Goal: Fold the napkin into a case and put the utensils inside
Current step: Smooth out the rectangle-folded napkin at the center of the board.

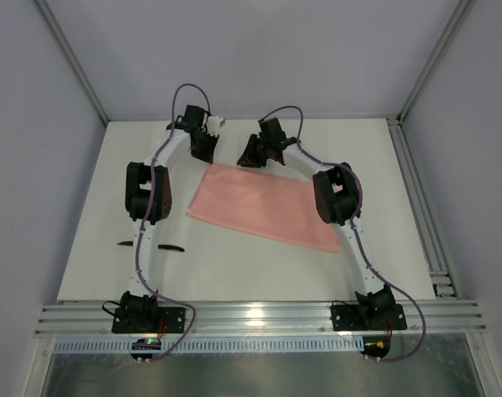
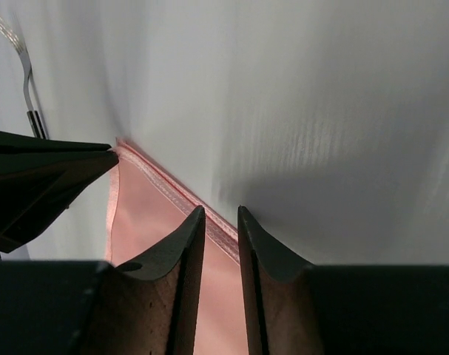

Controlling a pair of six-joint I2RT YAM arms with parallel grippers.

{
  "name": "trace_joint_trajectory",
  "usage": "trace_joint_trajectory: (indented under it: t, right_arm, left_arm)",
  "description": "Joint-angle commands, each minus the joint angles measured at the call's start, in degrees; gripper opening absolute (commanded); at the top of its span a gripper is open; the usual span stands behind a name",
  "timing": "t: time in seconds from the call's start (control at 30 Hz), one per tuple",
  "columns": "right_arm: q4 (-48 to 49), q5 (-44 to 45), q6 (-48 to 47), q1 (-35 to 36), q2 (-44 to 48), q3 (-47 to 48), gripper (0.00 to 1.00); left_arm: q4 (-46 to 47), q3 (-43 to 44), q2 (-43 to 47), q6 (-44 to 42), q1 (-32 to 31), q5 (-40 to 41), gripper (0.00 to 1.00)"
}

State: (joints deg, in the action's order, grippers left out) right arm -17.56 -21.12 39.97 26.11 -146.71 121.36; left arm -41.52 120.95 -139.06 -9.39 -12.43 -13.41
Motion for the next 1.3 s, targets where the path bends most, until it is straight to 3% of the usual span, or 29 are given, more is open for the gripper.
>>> trace_joint_trajectory:
  t: [0.0,0.1,0.23,0.3,0.4,0.53,0.63,0.73,0.8,0.83,1.03,1.27]
  right_arm:
    - [-0.46,8.46,-1.82,-0.79,3.63,1.16,0.29]
    - [-0.02,9.26,-1.38,-1.41,4.33,1.86,0.29]
    - [-1.24,11.1,-3.13,-1.5,7.05,-0.06,0.29]
    - [-1.34,13.29,-4.53,-1.5,11.35,-3.04,0.29]
    - [0.51,17.59,-6.12,-1.15,20.83,-12.35,0.26]
    - [1.83,22.95,-9.98,1.13,33.84,-27.88,0.14]
    - [1.65,18.07,-10.17,4.38,41.14,-36.79,0.06]
    - [4.8,11.4,-6.49,7.37,44.41,-44.33,0.04]
    - [7.0,8.66,-3.94,10.43,44.5,-47.34,0.04]
    - [9.28,6.64,-3.5,11.41,43.98,-47.79,0.04]
    - [15.28,3.37,0.99,16.34,38.97,-45.43,0.04]
    - [17.21,3.55,3.54,17.49,30.28,-42.17,0.04]
  left_arm:
    - [3.19,1.58,-0.33,0.16,-0.05,0.4,0.0]
    - [3.46,1.66,-0.33,0.33,-0.05,0.58,0.01]
    - [3.55,1.66,0.02,0.33,-0.05,1.89,0.3]
    - [3.46,1.66,0.81,0.42,-0.06,2.86,0.36]
    - [3.37,1.31,3.79,0.42,-0.06,3.74,0.48]
    - [1.54,-1.49,10.38,1.21,-0.05,2.34,0.5]
    - [-0.14,-7.55,18.37,2.88,-0.05,1.11,0.42]
    - [-2.34,-18.87,27.68,4.11,-0.05,-6.26,0.2]
    - [-3.39,-27.55,32.35,3.59,-0.93,-6.98,0.06]
    - [-4.0,-29.95,33.24,2.54,-1.46,-6.37,0.03]
    - [-3.58,-40.51,34.04,0.51,-3.31,0.38,0.01]
    - [0.47,-42.02,29.74,0.6,-3.31,5.15,0.02]
